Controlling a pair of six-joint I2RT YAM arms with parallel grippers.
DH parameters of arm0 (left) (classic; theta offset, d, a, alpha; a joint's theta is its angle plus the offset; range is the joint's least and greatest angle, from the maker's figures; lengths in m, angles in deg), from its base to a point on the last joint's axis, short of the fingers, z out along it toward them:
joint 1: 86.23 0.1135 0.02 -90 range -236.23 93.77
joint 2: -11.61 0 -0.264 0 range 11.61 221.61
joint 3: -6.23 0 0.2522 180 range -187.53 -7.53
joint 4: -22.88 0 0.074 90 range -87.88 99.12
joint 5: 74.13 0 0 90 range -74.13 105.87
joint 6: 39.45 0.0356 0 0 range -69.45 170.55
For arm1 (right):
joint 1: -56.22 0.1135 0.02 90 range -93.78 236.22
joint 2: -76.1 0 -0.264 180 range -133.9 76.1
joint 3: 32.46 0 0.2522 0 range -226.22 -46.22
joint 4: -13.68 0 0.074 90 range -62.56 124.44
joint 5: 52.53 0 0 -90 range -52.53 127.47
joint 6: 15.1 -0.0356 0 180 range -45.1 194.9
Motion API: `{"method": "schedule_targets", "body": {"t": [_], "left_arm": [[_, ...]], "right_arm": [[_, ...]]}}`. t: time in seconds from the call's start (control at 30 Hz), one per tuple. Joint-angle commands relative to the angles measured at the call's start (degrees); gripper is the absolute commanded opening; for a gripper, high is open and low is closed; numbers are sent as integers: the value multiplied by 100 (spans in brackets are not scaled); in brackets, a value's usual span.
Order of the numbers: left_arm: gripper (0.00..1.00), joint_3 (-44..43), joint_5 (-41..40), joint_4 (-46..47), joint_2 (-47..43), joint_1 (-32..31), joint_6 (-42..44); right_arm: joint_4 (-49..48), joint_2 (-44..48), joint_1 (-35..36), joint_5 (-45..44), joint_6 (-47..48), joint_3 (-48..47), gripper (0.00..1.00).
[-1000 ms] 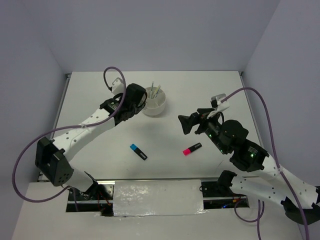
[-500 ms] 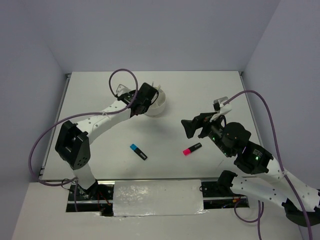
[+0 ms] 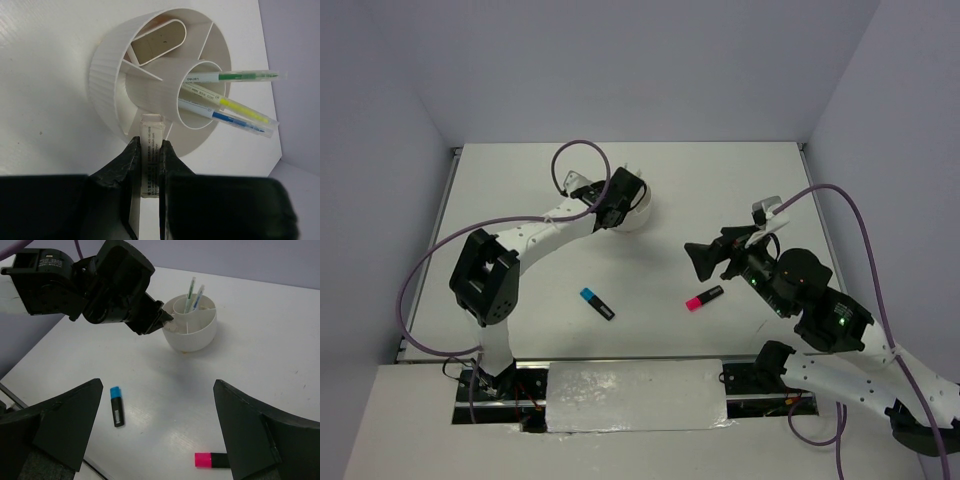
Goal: Sort the stationery into containers
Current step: Place the stationery in the storage box.
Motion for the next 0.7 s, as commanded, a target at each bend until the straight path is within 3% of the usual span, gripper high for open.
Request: {"method": "schedule_targets", "body": {"t": [0.0, 0.4, 0.67], "left_arm": [[15, -234, -230, 160, 2, 40, -2], [20, -154, 33, 389, 222, 172, 7], [43, 29, 50, 529, 187, 198, 33]], "right_arm": [[41, -43, -10, 104, 124, -101, 100], [-3, 62, -1, 288, 124, -4, 100], [-38, 27, -1, 420, 97, 31, 100]]}}
